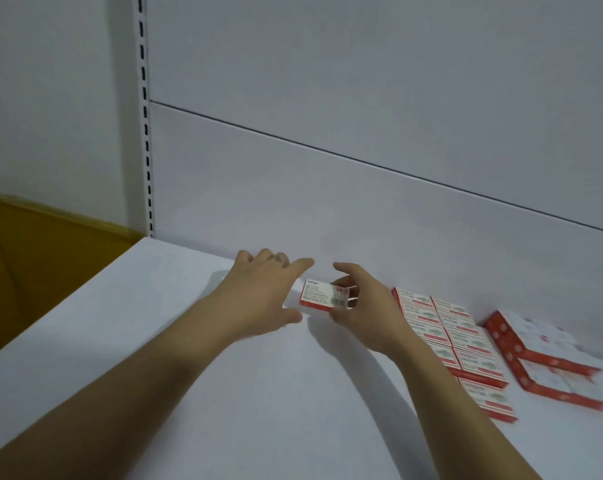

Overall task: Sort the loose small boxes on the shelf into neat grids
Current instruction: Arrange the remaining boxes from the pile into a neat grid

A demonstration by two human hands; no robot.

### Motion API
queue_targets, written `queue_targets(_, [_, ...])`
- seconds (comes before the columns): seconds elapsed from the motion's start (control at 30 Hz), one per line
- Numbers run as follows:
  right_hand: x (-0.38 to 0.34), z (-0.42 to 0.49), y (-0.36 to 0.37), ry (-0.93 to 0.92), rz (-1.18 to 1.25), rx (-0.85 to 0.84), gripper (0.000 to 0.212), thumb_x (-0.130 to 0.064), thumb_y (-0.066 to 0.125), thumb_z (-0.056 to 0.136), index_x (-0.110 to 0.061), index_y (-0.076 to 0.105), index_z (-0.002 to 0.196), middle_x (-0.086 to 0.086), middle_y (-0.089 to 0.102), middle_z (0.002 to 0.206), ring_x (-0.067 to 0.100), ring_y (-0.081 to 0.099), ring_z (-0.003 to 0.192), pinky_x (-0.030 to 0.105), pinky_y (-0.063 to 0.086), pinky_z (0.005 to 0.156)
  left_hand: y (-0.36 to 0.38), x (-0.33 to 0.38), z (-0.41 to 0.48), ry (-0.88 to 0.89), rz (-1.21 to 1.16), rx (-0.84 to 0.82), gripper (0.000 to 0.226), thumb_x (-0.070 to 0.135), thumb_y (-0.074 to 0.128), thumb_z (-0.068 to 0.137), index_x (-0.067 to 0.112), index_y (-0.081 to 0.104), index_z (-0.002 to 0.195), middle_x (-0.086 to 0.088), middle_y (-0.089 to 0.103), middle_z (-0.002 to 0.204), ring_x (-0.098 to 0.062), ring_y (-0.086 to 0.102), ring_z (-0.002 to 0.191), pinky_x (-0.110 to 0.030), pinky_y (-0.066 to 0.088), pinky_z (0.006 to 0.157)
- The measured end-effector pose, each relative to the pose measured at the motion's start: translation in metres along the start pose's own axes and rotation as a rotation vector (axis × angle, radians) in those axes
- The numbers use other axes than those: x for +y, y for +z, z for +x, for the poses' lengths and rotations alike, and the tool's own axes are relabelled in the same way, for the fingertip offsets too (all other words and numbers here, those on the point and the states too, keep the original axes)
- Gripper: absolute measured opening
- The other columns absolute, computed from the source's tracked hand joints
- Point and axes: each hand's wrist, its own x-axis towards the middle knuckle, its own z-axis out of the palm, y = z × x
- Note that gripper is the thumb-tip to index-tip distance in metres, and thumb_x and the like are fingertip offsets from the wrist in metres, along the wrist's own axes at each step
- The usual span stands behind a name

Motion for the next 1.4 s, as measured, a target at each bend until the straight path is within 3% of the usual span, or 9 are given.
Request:
queue_targets(0.1, [0.008, -0.012, -0.009, -0.059, 0.027, 0.056, 0.07, -0.01, 0.073, 0.08, -0.035, 0.041, 0.136, -0.015, 0.062, 0.11, -0.003, 0.061, 0.091, 0.011, 0.051, 0.072, 0.006, 0.018, 0.008, 0.035, -0.036, 0.06, 0.072, 0.054, 0.055, 0.085, 0.036, 0.018, 0.145, 0.004, 0.041, 0.141, -0.018, 0.031, 0.13, -0.041, 0.025, 0.106])
queue_targets(0.2, [0.016, -0.028, -0.009, -0.082, 0.109, 0.093, 0.066, -0.009, 0.072, 0.081, -0.033, 0.044, 0.135, -0.018, 0.061, 0.11, -0.004, 0.061, 0.095, 0.014, 0.052, 0.082, 0.023, 0.031, -0.005, 0.067, -0.083, 0.126, 0.062, 0.052, 0.052, 0.088, 0.034, 0.028, 0.142, 0.008, 0.041, 0.14, -0.016, 0.028, 0.132, -0.039, 0.021, 0.11])
queue_targets(0.3, [0.021, -0.037, -0.008, -0.1, 0.159, 0.088, 0.063, -0.008, 0.072, 0.081, -0.033, 0.047, 0.133, -0.024, 0.06, 0.107, -0.005, 0.061, 0.099, 0.016, 0.052, 0.085, 0.032, 0.028, -0.016, 0.142, -0.09, 0.133, 0.058, 0.047, 0.058, 0.085, 0.03, 0.041, 0.138, 0.005, 0.052, 0.129, -0.019, 0.041, 0.125, -0.039, 0.027, 0.106])
queue_targets(0.5, [0.021, -0.04, -0.01, -0.096, 0.363, 0.085, 0.061, 0.004, 0.069, 0.08, -0.03, 0.051, 0.127, -0.014, 0.063, 0.111, 0.003, 0.064, 0.102, 0.022, 0.055, 0.087, 0.029, 0.032, -0.017, 0.029, -0.45, 0.114, 0.059, 0.042, 0.066, 0.084, 0.038, 0.038, 0.136, 0.017, 0.046, 0.134, -0.003, 0.037, 0.121, -0.019, 0.03, 0.1])
queue_targets(0.67, [0.017, -0.041, -0.009, -0.086, 0.502, 0.076, 0.058, 0.009, 0.067, 0.079, -0.027, 0.056, 0.122, -0.011, 0.065, 0.109, 0.006, 0.066, 0.099, 0.024, 0.056, 0.08, 0.029, 0.029, -0.017, 0.013, -0.493, 0.137, 0.049, 0.035, 0.068, 0.084, 0.033, 0.048, 0.128, 0.018, 0.051, 0.122, 0.005, 0.041, 0.11, 0.002, 0.026, 0.086])
queue_targets(0.87, [0.015, -0.041, -0.01, 0.02, 0.659, 0.159, 0.04, 0.004, 0.071, 0.079, -0.026, 0.069, 0.105, 0.0, 0.075, 0.087, 0.029, 0.07, 0.083, 0.054, 0.054, 0.081, 0.025, 0.028, -0.017, -0.058, -0.643, 0.149, 0.037, 0.036, 0.062, 0.087, 0.035, 0.053, 0.123, 0.024, 0.056, 0.11, 0.011, 0.047, 0.102, 0.003, 0.031, 0.081])
queue_targets(1.07, [0.012, -0.039, -0.01, 0.0, 0.661, 0.209, 0.016, -0.011, 0.066, 0.088, -0.022, 0.072, 0.099, -0.003, 0.075, 0.085, 0.016, 0.072, 0.074, 0.032, 0.059, 0.076, 0.019, 0.034, -0.017, -0.17, -1.017, 0.105, 0.035, 0.047, 0.036, 0.088, 0.03, 0.064, 0.101, 0.003, 0.067, 0.073, -0.003, 0.06, 0.066, -0.011, 0.047, 0.065])
queue_targets(1.2, [0.01, -0.039, -0.006, 0.057, 0.686, 0.211, 0.01, -0.017, 0.063, 0.09, -0.018, 0.072, 0.096, -0.006, 0.074, 0.079, 0.014, 0.068, 0.065, 0.033, 0.06, 0.072, 0.021, 0.039, -0.015, -0.276, -1.202, 0.089, 0.031, 0.032, 0.038, 0.097, 0.016, 0.065, 0.1, 0.001, 0.061, 0.06, -0.009, 0.052, 0.055, -0.016, 0.045, 0.055])
queue_targets(1.4, [0.009, -0.037, -0.006, 0.132, 0.785, 0.225, 0.012, -0.015, 0.061, 0.091, -0.014, 0.073, 0.093, -0.001, 0.072, 0.075, 0.016, 0.065, 0.063, 0.043, 0.059, 0.077, 0.022, 0.036, -0.012, -0.306, -1.247, 0.12, 0.019, 0.021, 0.046, 0.098, 0.021, 0.064, 0.104, 0.003, 0.063, 0.062, -0.008, 0.052, 0.057, -0.021, 0.047, 0.056])
